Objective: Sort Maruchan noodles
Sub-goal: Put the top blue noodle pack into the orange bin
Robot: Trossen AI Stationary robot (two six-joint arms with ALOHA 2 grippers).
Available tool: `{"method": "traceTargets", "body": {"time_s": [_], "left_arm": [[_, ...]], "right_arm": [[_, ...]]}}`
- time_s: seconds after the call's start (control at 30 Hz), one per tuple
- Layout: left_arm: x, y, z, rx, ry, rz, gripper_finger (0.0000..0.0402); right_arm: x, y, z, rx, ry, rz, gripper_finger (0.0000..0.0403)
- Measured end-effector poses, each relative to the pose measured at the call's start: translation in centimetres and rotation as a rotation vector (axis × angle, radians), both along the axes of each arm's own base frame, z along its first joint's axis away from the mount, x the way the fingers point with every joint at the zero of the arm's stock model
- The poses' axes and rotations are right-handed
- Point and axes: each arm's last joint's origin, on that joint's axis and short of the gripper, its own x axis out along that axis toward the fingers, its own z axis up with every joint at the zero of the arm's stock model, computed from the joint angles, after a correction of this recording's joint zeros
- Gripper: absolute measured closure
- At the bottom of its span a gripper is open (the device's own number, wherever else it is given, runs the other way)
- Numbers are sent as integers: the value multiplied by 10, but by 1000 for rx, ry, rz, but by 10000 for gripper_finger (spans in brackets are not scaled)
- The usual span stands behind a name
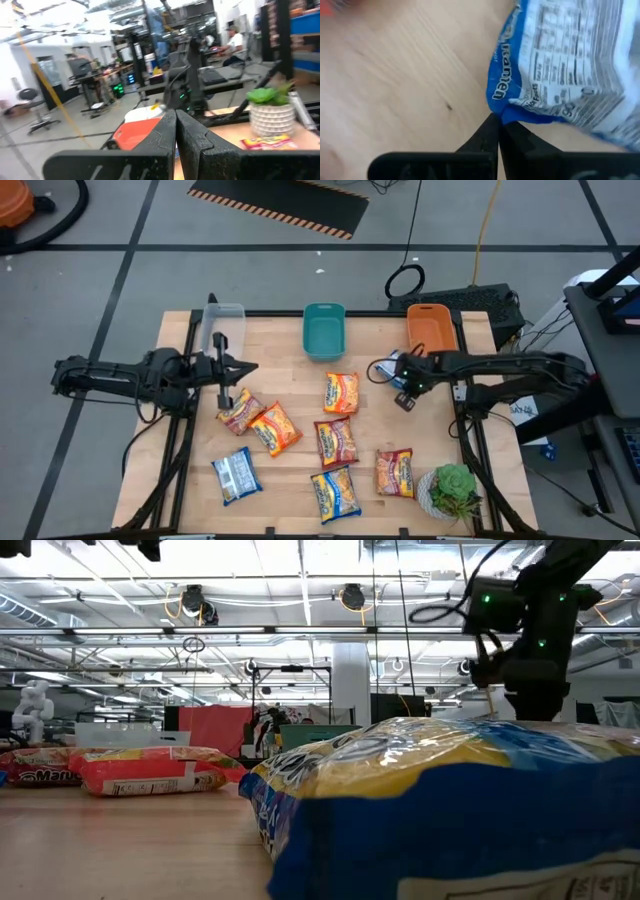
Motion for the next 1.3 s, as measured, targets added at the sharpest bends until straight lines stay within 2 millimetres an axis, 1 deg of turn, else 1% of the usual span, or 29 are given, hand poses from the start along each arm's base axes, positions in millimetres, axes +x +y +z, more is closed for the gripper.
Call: {"method": "traceTargets", "body": {"time_s": [0.17, 0.27, 0.4, 0.6, 0.73, 0.83, 1.07, 1.3], "left_arm": [[4, 1, -3, 33, 30, 56, 383], [9, 1, -7, 39, 57, 73, 365], [16, 1, -11, 46, 87, 78, 314], [27, 2, -15, 49, 95, 130, 231], [36, 2, -19, 88, 112, 133, 195], [43, 1, -22, 106, 115, 141, 187], [59, 1, -29, 154, 114, 146, 185], [78, 1, -42, 210, 148, 192, 185]], "right_arm": [[1, 4, 12, -37, -115, 43, 403], [2, 6, 19, -57, -179, 61, 403], [3, 6, 25, -75, -242, 61, 403], [4, 5, 28, -85, -276, 60, 403], [8, 4, 31, -102, -332, 64, 403], [12, 4, 34, -119, -378, 73, 403], [18, 2, 39, -147, -455, 82, 403], [24, 1, 45, -170, -541, 83, 403]]}}
